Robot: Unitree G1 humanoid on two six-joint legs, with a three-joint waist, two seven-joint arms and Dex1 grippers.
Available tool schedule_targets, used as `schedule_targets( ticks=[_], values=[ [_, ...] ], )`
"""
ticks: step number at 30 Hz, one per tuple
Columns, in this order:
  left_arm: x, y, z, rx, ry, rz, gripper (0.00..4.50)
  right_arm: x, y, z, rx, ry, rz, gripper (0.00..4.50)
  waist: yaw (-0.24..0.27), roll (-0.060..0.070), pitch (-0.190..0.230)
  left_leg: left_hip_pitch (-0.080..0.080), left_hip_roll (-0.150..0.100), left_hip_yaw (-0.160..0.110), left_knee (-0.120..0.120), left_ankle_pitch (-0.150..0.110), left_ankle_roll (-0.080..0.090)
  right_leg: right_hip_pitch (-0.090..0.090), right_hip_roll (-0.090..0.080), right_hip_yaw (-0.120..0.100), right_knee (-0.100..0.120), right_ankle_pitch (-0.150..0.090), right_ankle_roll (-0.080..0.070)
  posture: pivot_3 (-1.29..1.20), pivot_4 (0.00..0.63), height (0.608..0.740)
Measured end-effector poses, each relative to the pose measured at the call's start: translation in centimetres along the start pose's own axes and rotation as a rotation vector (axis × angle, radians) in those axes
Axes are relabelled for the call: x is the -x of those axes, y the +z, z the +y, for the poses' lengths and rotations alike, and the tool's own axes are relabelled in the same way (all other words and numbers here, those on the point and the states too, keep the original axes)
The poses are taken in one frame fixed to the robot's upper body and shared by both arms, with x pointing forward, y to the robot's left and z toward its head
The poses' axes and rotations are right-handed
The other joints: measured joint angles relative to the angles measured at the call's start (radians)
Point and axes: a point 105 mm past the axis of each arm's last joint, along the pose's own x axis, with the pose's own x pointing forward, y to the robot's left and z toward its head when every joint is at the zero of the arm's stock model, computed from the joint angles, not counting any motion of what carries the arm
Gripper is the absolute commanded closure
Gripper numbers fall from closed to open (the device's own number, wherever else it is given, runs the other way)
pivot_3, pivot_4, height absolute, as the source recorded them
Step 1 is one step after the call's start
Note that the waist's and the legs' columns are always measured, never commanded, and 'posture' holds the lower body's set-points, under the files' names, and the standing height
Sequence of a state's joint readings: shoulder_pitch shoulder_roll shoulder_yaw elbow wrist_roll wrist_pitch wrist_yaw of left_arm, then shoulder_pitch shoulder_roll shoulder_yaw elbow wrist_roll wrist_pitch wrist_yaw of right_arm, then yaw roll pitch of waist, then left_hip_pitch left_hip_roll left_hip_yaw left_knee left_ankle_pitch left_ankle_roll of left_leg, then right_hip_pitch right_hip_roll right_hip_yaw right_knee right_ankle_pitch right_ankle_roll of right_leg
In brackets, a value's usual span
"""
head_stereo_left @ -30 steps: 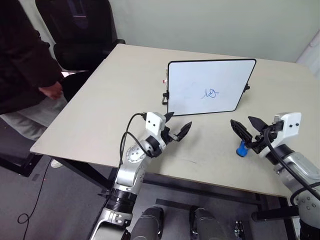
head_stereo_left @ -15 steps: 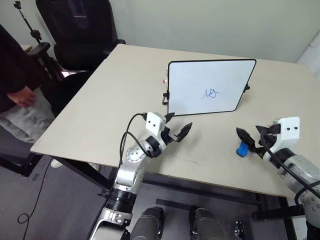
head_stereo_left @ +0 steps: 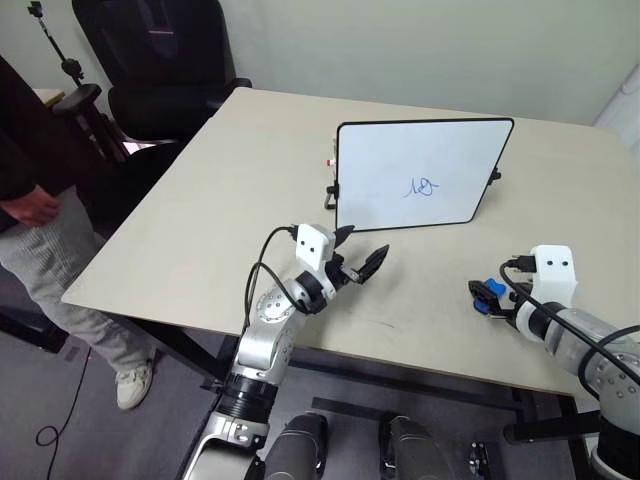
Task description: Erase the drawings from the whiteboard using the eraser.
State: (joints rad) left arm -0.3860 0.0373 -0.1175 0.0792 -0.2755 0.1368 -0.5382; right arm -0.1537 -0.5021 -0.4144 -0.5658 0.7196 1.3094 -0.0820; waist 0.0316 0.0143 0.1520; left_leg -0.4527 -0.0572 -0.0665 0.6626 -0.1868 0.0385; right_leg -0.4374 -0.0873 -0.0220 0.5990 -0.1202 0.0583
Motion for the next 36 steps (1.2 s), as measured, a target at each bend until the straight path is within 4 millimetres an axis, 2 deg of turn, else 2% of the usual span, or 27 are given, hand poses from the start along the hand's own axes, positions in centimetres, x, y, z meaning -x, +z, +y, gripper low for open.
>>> schedule_targets(
  ticks=[5,13,17,20,24,32,35,36],
  values=[
    [0.0,0.0,0.0,-0.001,0.001,0.000,0.00,-0.2,0.1,-0.4,0.011,-0.032,0.034,0.03,0.000,0.000,0.000,0.000,0.000,0.000,0.000,0.000,0.000,0.000,0.000,0.000,0.000,0.000,0.000,0.00,0.150,0.740],
    [0.1,0.0,0.1,-0.002,0.006,0.002,0.00,-0.7,-1.8,0.5,-0.012,-0.018,0.140,0.03,0.000,0.000,0.000,0.000,0.000,0.000,0.000,0.000,0.000,0.000,0.000,0.000,0.000,0.000,0.000,0.00,0.150,0.740],
    [0.2,-0.1,0.2,-0.001,0.008,0.004,0.00,-0.6,-1.8,0.5,-0.005,-0.025,0.161,0.03,0.000,0.000,0.000,0.000,0.000,0.000,0.000,0.000,0.000,0.000,0.000,0.000,0.000,0.000,0.000,0.00,0.150,0.740],
    [0.3,-0.1,0.3,-0.004,0.010,0.007,0.00,-0.6,-1.8,0.4,-0.002,-0.032,0.164,0.55,0.000,0.000,0.000,0.000,0.000,0.000,0.000,0.000,0.000,0.000,0.000,0.000,0.000,0.000,0.000,0.00,0.150,0.740],
    [0.4,-0.3,0.4,-0.005,0.014,0.012,0.00,-0.6,-1.8,0.0,0.001,-0.052,0.163,1.93,0.000,0.000,0.000,0.000,0.000,0.000,0.000,0.000,0.000,0.000,0.000,0.000,0.000,0.000,0.000,0.00,0.150,0.740],
    [0.5,-0.2,0.4,-0.007,0.014,0.012,0.00,-0.7,-1.8,-0.1,0.005,-0.052,0.163,1.93,0.000,0.000,0.000,0.000,0.000,0.000,0.000,0.000,0.000,0.000,0.000,0.000,0.000,0.000,0.000,0.00,0.150,0.740],
    [0.5,-0.2,0.4,-0.007,0.015,0.011,0.00,-0.7,-1.7,-0.1,0.013,-0.054,0.161,2.48,0.000,0.000,0.000,0.000,0.000,0.000,0.000,0.000,0.000,0.000,0.000,0.000,0.000,0.000,0.000,0.00,0.150,0.740],
    [0.5,-0.2,0.4,-0.007,0.016,0.011,0.00,-0.7,-1.7,-0.1,0.014,-0.054,0.160,2.86,0.000,0.000,0.000,0.001,0.000,0.000,0.000,0.000,0.000,0.000,0.000,0.000,0.000,0.000,0.000,0.00,0.150,0.740]
  ],
)
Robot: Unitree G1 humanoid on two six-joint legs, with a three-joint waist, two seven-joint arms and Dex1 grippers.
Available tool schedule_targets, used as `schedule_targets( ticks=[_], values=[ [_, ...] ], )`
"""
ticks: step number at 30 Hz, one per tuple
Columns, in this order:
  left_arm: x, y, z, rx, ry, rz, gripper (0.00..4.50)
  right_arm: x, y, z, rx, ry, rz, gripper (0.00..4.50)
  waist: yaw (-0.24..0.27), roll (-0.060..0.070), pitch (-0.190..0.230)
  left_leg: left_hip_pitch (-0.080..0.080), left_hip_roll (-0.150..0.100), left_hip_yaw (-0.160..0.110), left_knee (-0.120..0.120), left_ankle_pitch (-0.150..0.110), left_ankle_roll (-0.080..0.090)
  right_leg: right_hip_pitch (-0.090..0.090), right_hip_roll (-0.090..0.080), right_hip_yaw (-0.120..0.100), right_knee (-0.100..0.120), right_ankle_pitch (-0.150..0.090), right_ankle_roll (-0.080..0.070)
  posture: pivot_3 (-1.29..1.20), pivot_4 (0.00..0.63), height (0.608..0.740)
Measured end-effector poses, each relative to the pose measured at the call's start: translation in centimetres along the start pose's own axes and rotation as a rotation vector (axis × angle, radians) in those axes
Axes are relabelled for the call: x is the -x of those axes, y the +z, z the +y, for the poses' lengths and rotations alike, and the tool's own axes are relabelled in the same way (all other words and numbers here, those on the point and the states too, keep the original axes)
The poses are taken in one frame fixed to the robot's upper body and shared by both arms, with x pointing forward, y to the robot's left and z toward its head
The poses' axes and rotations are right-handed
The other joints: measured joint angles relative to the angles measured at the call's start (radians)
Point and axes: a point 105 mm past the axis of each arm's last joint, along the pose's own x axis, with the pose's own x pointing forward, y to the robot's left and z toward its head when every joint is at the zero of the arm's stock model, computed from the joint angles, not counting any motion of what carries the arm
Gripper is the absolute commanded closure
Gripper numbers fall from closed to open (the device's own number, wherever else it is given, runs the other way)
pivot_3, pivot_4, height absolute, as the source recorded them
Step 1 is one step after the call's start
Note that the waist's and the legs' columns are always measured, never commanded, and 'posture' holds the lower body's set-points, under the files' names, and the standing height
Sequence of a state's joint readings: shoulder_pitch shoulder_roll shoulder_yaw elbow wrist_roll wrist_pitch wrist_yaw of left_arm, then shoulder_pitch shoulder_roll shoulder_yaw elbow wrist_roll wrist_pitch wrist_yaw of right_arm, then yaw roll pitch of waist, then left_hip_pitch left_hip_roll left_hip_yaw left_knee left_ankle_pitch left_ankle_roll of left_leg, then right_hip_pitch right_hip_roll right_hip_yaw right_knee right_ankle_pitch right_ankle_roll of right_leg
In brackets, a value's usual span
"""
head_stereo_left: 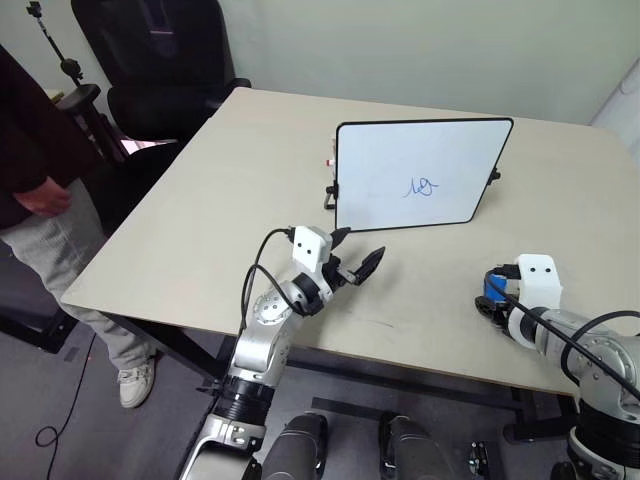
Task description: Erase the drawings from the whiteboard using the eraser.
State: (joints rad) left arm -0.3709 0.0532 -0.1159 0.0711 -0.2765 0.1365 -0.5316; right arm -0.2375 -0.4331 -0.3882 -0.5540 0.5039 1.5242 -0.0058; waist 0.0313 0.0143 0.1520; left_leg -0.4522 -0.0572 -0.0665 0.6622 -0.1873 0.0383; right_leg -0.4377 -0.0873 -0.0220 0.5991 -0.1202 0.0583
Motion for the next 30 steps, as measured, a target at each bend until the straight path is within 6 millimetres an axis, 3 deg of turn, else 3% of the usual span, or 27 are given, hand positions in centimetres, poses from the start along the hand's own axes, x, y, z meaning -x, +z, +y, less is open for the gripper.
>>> schedule_targets(
  ticks=[3,5,10,15,20,24,30],
  values=[
    [0.0,0.0,0.0,0.000,0.006,0.000,0.00,0.0,0.0,-0.1,0.004,-0.002,-0.003,3.75,0.000,0.000,0.000,0.000,0.000,0.000,0.000,0.000,0.000,0.000,0.000,0.000,0.000,0.000,0.000,0.00,0.150,0.740],
    [0.0,0.0,0.1,0.000,0.010,0.000,0.00,0.0,0.1,-0.1,0.009,-0.001,-0.008,4.02,0.000,0.000,0.000,0.000,0.000,0.000,0.000,0.000,0.000,0.000,0.000,0.000,0.000,0.000,0.000,0.00,0.150,0.740],
    [0.1,0.0,0.1,-0.001,0.012,-0.001,0.00,0.6,1.1,0.5,0.059,0.060,-0.076,4.04,0.000,0.000,0.000,0.000,0.000,0.000,0.000,0.000,0.000,0.000,0.000,0.000,0.000,0.000,0.000,0.00,0.150,0.740],
    [0.0,0.0,0.1,0.000,0.012,-0.001,0.00,2.0,5.1,3.0,0.089,0.172,-0.286,4.04,-0.003,0.000,0.000,0.000,0.000,0.000,0.000,0.000,0.000,0.000,0.000,0.000,0.000,0.000,0.000,0.00,0.150,0.740],
    [0.0,0.1,0.2,-0.003,0.015,-0.003,0.00,3.2,9.0,6.7,0.119,0.320,-0.449,4.04,-0.004,0.000,0.000,0.000,0.000,0.000,0.000,0.000,0.000,-0.001,0.000,0.000,0.000,0.000,0.000,0.00,0.150,0.740],
    [-0.1,0.2,0.1,-0.004,0.012,-0.007,0.00,2.4,10.9,9.7,0.167,0.403,-0.476,4.07,-0.004,0.000,0.000,0.000,0.000,0.000,0.000,0.000,0.000,-0.001,0.000,0.000,0.000,0.000,0.000,0.00,0.150,0.740],
    [0.0,0.2,0.2,-0.005,0.017,-0.008,0.00,0.7,12.1,12.3,0.177,0.461,-0.483,4.08,0.001,0.000,0.000,-0.001,0.000,0.000,0.000,-0.001,-0.001,-0.002,0.000,0.000,0.001,0.003,-0.005,0.00,0.150,0.740]
  ],
)
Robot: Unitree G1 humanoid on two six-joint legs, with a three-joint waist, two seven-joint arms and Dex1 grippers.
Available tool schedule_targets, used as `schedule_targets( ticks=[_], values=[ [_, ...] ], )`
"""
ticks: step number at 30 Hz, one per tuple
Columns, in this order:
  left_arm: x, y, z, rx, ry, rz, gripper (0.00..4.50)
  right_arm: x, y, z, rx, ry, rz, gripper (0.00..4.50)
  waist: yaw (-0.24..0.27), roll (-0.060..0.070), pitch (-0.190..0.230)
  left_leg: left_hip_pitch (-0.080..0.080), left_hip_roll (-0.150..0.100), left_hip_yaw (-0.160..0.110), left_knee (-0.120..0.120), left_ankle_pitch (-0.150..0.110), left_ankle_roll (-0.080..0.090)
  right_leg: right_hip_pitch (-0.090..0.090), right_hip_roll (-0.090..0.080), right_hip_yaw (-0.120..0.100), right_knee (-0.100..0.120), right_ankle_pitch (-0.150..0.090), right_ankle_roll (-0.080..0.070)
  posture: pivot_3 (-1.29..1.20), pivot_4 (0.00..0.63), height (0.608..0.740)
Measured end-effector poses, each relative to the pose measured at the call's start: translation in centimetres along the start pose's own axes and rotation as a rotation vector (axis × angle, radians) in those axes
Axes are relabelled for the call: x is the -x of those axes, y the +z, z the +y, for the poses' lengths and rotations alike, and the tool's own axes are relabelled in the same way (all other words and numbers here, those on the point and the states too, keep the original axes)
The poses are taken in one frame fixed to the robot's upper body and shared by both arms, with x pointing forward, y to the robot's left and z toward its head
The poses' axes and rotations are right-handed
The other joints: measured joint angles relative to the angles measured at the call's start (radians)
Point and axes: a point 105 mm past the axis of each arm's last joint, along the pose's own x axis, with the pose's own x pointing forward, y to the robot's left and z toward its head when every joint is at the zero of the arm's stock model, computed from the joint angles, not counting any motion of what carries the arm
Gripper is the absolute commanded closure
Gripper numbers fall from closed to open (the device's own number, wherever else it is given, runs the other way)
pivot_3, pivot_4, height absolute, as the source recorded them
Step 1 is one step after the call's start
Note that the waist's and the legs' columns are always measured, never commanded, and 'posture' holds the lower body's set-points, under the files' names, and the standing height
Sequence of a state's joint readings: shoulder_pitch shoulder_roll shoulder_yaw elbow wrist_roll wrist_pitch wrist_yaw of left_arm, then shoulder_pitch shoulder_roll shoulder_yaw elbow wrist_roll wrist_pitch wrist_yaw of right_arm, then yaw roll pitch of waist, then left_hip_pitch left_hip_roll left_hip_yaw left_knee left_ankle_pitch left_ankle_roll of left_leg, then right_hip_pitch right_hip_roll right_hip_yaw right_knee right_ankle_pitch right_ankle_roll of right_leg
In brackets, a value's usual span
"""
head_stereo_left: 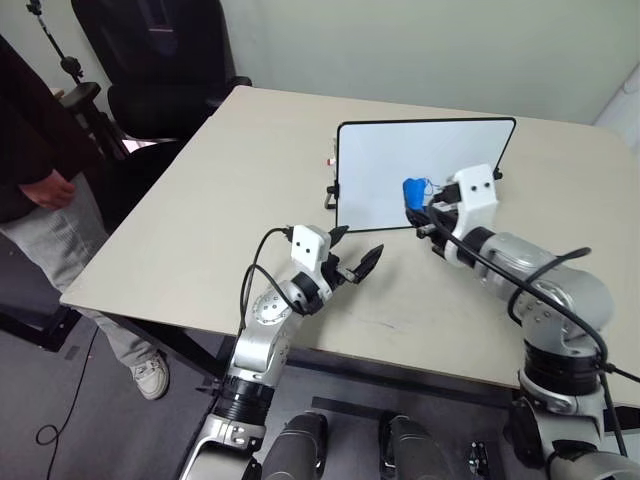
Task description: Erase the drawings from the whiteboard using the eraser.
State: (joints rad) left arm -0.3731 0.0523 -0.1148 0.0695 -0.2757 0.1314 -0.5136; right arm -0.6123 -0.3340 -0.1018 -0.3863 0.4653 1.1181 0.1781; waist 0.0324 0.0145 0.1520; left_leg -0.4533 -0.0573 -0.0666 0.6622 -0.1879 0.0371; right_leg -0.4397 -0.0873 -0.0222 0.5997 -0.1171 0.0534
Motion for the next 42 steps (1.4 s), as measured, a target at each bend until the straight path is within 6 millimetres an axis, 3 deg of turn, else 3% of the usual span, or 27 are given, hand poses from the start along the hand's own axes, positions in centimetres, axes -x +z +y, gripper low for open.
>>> schedule_targets(
  ticks=[14,22,31,37,42],
  values=[
    [0.6,0.6,0.7,-0.020,0.038,-0.015,0.00,-5.0,-0.4,-2.7,-0.088,-0.083,-0.005,4.08,-0.003,0.000,0.000,0.000,0.000,0.000,0.000,0.000,-0.001,-0.002,0.000,0.000,0.001,0.006,-0.010,0.00,0.150,0.740],
    [1.0,1.0,0.8,-0.029,0.055,-0.027,0.00,-6.1,-2.3,-1.7,-0.110,-0.062,0.055,4.08,-0.006,0.000,0.000,0.001,0.001,0.000,0.000,0.001,-0.002,-0.003,0.000,0.000,0.001,0.008,-0.013,0.00,0.150,0.740],
    [1.4,1.1,0.8,-0.029,0.061,-0.019,0.00,-6.5,-4.3,-2.3,-0.132,-0.096,0.126,4.08,-0.006,0.000,0.000,0.001,0.001,0.000,0.000,0.001,-0.002,-0.004,0.000,0.000,0.001,0.009,-0.014,0.00,0.150,0.740],
    [1.5,1.1,1.0,-0.034,0.063,-0.013,0.00,-6.5,-4.1,-2.9,-0.221,-0.106,0.103,4.08,-0.005,0.001,0.000,0.000,0.001,0.000,0.000,0.001,-0.002,-0.004,0.000,0.000,0.001,0.010,-0.016,0.00,0.150,0.740],
    [1.6,1.1,1.0,-0.032,0.064,-0.009,0.00,-6.1,-1.0,-4.6,-0.356,-0.126,-0.015,4.08,-0.005,0.001,0.001,-0.002,0.001,0.000,0.000,0.001,-0.002,-0.006,0.000,0.000,0.001,0.010,-0.016,0.00,0.150,0.740]
  ],
)
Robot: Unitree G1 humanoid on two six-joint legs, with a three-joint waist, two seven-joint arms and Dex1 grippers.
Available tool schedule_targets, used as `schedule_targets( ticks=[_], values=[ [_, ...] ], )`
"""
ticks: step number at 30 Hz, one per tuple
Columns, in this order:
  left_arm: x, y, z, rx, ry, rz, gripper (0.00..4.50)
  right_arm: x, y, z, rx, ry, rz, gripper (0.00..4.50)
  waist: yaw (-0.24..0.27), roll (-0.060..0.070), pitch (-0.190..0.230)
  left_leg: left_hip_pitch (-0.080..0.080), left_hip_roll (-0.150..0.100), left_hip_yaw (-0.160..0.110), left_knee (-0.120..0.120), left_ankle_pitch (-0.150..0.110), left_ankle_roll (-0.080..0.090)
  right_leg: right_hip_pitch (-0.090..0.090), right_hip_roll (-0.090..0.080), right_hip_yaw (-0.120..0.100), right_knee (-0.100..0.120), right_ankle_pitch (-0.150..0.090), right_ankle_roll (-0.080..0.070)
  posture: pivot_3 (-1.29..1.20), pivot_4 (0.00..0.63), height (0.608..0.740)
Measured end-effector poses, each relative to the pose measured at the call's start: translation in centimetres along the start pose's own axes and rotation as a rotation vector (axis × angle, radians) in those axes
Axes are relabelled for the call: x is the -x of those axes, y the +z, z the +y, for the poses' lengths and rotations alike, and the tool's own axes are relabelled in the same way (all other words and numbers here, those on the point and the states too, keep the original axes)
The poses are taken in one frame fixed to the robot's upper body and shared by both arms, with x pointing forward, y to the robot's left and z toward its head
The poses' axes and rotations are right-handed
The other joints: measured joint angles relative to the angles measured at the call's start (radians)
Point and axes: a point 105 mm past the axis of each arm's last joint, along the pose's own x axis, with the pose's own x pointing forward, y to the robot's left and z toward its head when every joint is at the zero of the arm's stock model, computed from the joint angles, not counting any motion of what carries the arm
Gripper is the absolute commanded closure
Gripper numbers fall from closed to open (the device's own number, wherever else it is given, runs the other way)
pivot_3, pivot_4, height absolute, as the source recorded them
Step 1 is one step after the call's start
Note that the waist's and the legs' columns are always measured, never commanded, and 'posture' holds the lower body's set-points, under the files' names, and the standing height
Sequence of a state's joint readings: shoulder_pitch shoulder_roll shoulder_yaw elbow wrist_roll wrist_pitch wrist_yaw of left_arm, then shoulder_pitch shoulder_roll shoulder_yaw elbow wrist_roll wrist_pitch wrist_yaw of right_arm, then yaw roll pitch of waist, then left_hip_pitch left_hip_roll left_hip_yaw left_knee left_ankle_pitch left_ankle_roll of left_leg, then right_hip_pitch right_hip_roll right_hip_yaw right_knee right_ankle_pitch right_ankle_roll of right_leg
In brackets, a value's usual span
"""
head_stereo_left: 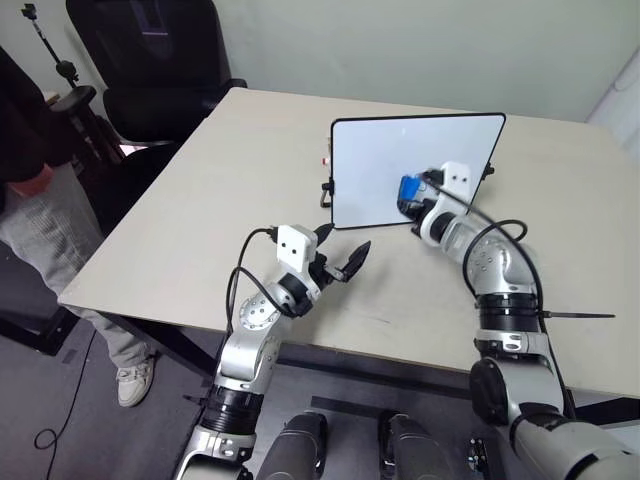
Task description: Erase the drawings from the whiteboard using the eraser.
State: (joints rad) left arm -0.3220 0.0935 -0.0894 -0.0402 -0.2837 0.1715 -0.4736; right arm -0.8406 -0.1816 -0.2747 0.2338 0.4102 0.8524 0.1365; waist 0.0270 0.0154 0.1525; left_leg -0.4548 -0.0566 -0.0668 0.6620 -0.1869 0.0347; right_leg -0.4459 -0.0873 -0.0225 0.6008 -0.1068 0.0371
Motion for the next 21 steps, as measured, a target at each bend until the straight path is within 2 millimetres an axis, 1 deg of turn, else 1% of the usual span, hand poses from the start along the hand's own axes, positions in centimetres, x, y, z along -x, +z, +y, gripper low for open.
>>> schedule_targets(
  ticks=[3,10,12,16,21],
  values=[
    [0.0,0.0,0.0,0.002,0.000,0.000,0.00,0.1,0.6,-0.3,-0.006,-0.011,-0.023,4.08,0.000,0.000,0.000,0.001,0.000,0.000,-0.001,0.000,0.000,0.000,0.000,0.000,0.001,0.000,0.000,0.00,0.150,0.740],
    [0.0,0.1,0.0,0.004,0.001,-0.002,0.00,0.0,0.6,-1.0,-0.024,-0.051,-0.023,4.08,0.000,0.000,0.000,0.001,0.000,0.000,-0.001,0.000,0.000,-0.001,0.000,0.000,0.001,0.000,0.000,0.00,0.150,0.740],
    [0.1,0.0,0.0,0.003,0.002,-0.002,0.00,-0.1,0.4,-0.8,-0.029,-0.048,-0.017,4.08,0.000,0.000,0.000,0.001,0.000,0.000,-0.001,0.000,0.000,-0.001,0.000,0.000,0.001,0.000,0.000,0.00,0.150,0.740],
    [0.1,0.1,0.1,0.002,0.003,-0.001,0.00,-0.5,-1.0,0.1,-0.023,-0.034,0.040,4.08,-0.006,0.000,0.000,0.001,0.000,0.000,-0.001,0.000,0.000,-0.002,0.000,0.000,0.001,-0.001,0.001,0.00,0.150,0.740],
    [0.1,0.1,0.1,0.001,0.003,-0.001,0.00,-0.7,-3.3,0.1,-0.013,-0.039,0.121,4.08,-0.008,0.000,0.000,0.001,0.000,0.000,-0.001,0.000,0.000,-0.002,0.000,0.000,0.001,0.000,0.000,0.00,0.150,0.740]
  ],
)
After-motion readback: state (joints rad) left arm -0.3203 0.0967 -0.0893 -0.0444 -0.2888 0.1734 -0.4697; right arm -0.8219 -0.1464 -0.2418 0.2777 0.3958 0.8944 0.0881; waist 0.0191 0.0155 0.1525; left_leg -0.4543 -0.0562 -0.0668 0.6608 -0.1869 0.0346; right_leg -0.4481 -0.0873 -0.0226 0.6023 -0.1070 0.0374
